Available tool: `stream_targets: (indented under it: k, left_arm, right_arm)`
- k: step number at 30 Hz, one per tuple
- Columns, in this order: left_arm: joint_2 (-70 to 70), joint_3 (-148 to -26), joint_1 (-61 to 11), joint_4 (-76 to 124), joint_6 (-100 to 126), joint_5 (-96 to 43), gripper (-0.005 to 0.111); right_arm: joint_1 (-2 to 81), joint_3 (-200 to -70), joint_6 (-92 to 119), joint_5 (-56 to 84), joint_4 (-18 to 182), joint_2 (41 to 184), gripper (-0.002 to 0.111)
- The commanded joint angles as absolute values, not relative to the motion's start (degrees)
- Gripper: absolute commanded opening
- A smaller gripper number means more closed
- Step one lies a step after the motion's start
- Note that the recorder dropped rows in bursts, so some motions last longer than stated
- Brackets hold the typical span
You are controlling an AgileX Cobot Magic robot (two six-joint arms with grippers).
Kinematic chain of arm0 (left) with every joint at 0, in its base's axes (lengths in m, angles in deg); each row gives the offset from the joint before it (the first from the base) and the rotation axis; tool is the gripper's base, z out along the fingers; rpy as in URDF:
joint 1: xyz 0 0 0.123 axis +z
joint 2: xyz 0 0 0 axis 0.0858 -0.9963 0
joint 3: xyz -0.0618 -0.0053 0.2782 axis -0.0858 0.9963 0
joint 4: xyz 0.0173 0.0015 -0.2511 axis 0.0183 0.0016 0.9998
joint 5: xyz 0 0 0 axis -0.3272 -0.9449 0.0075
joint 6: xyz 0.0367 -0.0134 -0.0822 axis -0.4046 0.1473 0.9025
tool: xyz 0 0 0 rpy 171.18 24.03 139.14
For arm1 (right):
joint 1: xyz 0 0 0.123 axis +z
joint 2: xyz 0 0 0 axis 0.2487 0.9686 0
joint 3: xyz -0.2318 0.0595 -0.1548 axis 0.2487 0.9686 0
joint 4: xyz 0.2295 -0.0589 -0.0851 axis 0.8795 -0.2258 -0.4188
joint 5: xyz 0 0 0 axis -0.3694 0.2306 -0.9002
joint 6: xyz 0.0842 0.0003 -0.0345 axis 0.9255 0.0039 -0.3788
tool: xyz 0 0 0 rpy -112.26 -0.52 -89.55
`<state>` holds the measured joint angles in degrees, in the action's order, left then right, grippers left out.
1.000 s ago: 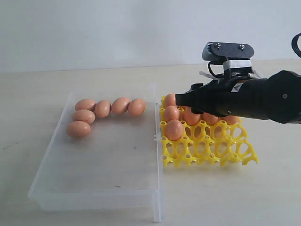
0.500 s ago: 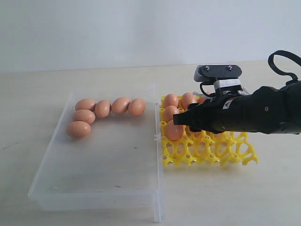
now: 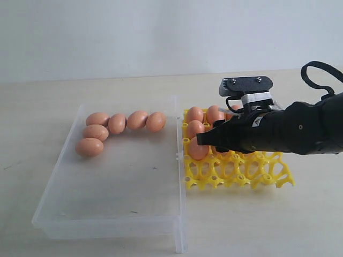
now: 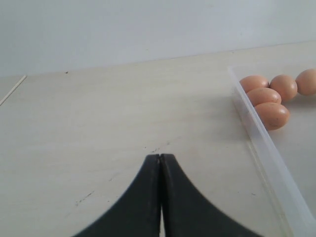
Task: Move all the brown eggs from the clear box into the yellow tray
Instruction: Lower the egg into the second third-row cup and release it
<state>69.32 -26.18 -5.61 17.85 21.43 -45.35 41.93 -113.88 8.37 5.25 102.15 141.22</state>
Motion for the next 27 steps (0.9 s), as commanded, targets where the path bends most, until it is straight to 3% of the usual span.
stream_targets:
  k: [1,9,13,27]
  left_arm:
    - [69.64,-26.41,-5.54,18.01,21.68,-44.56,0.000]
    - [69.64,-26.41,-5.54,18.01,21.68,-44.56,0.000]
    - [69.64,-26.41,-5.54,18.01,21.68,-44.56,0.000]
    - [69.64,-26.41,-5.54,18.01,21.68,-44.56,0.000]
  right_arm:
    - [41.63,-113.66,7.99,4.22,101.31,141.13,0.003]
    - [41.63,-113.66,7.99,4.22,101.31,141.13,0.044]
    - [41.63,-113.66,7.99,4.22,101.31,141.13,0.056]
    - [41.77,-114.05,7.99,5.29,101.98,138.37,0.058]
